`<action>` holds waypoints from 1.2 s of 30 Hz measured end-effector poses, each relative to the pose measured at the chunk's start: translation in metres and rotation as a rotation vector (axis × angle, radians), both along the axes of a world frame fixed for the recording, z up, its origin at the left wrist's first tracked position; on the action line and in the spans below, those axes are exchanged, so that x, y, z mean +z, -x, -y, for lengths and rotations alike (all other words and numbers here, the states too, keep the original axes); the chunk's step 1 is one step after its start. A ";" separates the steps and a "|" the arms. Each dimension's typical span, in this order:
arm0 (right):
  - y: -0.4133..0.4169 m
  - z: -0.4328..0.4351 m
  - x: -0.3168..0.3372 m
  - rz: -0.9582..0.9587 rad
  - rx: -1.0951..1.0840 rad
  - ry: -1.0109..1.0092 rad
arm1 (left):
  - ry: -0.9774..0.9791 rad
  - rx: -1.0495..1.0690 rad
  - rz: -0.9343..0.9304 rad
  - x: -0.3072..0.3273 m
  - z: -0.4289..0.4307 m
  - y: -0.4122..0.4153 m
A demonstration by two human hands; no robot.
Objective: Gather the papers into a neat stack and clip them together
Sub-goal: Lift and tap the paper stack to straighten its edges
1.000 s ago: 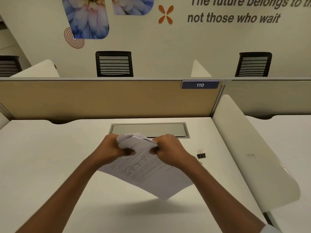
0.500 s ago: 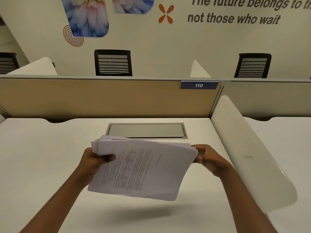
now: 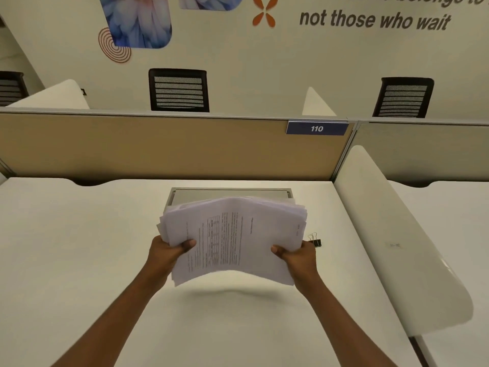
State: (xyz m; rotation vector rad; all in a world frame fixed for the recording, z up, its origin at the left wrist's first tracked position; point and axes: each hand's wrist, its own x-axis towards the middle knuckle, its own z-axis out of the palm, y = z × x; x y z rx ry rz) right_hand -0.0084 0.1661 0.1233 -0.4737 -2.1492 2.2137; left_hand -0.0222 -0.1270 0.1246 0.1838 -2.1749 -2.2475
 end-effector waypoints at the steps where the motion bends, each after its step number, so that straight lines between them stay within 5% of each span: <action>1: 0.000 0.003 -0.002 0.003 -0.037 -0.016 | -0.017 0.013 -0.008 -0.003 -0.002 0.001; 5: -0.005 0.011 -0.016 0.013 -0.136 -0.043 | -0.063 0.053 -0.038 -0.018 -0.006 0.004; 15: -0.034 0.008 -0.068 0.165 -0.137 -0.114 | 0.023 0.135 0.217 -0.066 -0.008 -0.011; 29: -0.042 0.007 -0.060 0.111 -0.156 -0.100 | 0.012 0.114 0.083 -0.046 -0.002 -0.021; 36: -0.043 0.003 -0.058 0.067 -0.093 -0.089 | -0.060 0.373 -0.099 -0.013 -0.017 -0.015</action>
